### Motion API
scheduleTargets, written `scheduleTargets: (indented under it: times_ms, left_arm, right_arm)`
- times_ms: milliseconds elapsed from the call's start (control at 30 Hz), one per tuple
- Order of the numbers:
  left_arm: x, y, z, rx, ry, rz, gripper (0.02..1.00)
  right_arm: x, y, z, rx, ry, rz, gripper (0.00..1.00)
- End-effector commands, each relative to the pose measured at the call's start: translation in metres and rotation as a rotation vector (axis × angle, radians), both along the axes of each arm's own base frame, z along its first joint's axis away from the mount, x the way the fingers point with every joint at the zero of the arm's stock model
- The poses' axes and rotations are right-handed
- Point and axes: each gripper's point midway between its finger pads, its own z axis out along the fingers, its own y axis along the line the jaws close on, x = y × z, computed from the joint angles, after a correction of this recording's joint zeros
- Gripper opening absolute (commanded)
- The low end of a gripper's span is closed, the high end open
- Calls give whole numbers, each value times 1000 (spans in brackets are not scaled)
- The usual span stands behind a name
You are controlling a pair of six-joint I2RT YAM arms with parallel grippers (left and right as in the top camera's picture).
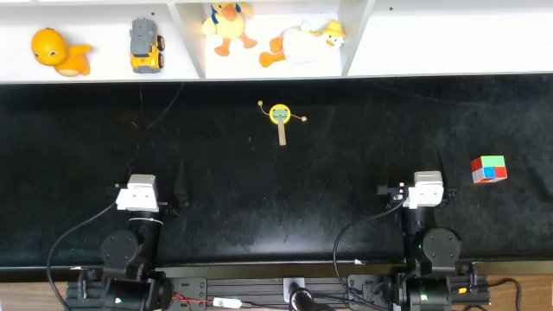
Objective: Store Toys
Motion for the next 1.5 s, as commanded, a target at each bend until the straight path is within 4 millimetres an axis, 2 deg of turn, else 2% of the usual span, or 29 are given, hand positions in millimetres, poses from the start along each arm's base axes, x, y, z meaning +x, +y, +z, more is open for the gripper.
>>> scheduleTargets:
  times_ms: [33,100,200,433,533,600,733,1000,1133,1333,1500]
  left_arm:
    - [-1,-3,1,17,-10,-16,998]
    - [-1,-3,1,17,-10,-16,998]
    - [-1,-3,1,17,-10,-16,998]
    - [-1,-3,1,17,-10,-16,998]
    - [-1,-3,1,17,-10,-16,998]
    - [-1,-3,1,17,-10,-16,998]
    - [-1,-3,1,17,-10,-16,998]
    - [-1,-3,1,17,-10,-16,998]
    - [-1,-3,1,17,-10,-16,998]
    - [-1,-3,1,17,-10,-16,998]
    - [-1,-3,1,17,-10,-16,998]
  right_arm:
    - [1,0,-8,8,26,1,993]
    - [3,-1,-10,22,76,-4,996]
    - [2,8,-17,148,235,15,996]
    - [-21,43,-44,428,812,-38,996]
    - [-30,64,-48,483,977,-64,996]
    - [-28,76,-51,490,1031,-91,993]
    - [-12,97,-66,430,1042,-148,996]
    - [41,170,-96,419,1009,-79,996]
    - [60,191,-113,359,1059,-87,996]
    - [92,229,-122,220,1090,-17,996]
    - [101,240,-134,156,1147,-28,996]
